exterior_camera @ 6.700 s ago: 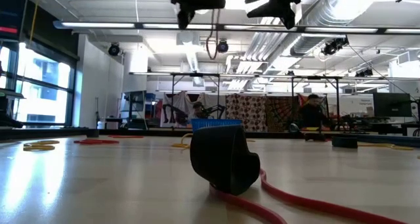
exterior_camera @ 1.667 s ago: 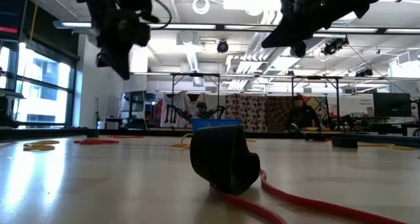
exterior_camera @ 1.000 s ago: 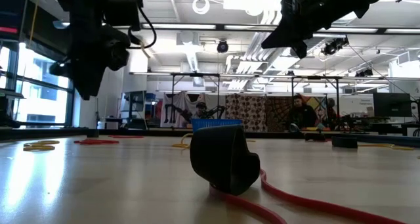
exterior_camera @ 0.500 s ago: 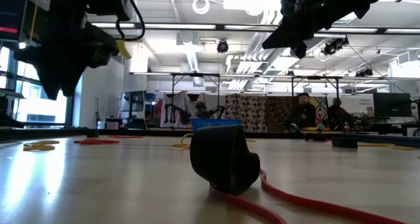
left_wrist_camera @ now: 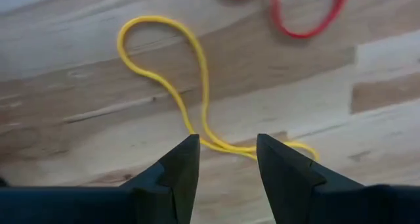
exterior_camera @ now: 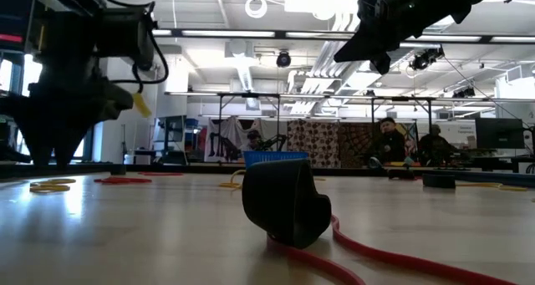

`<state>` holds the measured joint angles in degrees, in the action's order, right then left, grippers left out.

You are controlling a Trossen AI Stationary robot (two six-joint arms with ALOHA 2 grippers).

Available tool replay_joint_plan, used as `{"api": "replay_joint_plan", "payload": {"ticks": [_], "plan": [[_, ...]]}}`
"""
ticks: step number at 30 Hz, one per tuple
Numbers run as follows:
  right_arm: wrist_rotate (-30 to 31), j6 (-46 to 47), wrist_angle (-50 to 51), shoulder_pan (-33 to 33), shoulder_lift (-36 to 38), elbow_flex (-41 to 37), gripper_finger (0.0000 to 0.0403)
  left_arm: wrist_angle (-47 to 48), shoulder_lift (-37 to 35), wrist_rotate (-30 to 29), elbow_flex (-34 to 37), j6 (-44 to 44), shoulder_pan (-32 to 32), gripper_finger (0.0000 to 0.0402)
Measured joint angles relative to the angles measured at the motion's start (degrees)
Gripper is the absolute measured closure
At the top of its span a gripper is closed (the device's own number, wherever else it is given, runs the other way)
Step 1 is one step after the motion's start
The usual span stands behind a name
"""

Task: Sort rubber bands into baskets
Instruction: Put the yellow rubber band into the red basket

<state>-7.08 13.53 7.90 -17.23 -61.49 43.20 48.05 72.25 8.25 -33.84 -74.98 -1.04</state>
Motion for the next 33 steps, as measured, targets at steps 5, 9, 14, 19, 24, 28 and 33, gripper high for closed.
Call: {"api": "replay_joint_plan", "payload": {"ticks": [5,9,14,19,24,28,33], "plan": [[0.01,0.14,0.00,0.00,0.00,0.00,0.0403,-1.71,0.00,0.09,2.81,-1.92,0.00,0.0257],[0.01,0.13,0.00,0.00,0.00,0.00,0.0403,-3.41,-0.01,-0.26,3.91,-2.34,0.00,0.0262],[0.03,0.14,-0.02,0.00,0.00,0.00,0.0403,-5.60,-0.31,0.30,6.43,-2.43,0.00,0.0304],[0.05,0.14,-0.02,0.00,0.00,0.00,0.0403,-6.28,-0.18,-0.02,6.20,2.11,0.01,0.0375],[0.05,0.14,-0.14,0.00,0.00,0.00,0.0403,-6.58,-0.10,-3.30,4.30,7.61,0.13,0.0395],[0.08,0.20,-0.71,0.00,0.00,0.00,0.0403,-10.51,-0.66,-7.61,1.44,10.09,-0.03,0.0400],[0.58,3.13,-2.91,0.02,0.00,0.01,0.0403,-21.66,-2.17,-8.21,-1.03,13.78,-0.02,0.0401]]}}
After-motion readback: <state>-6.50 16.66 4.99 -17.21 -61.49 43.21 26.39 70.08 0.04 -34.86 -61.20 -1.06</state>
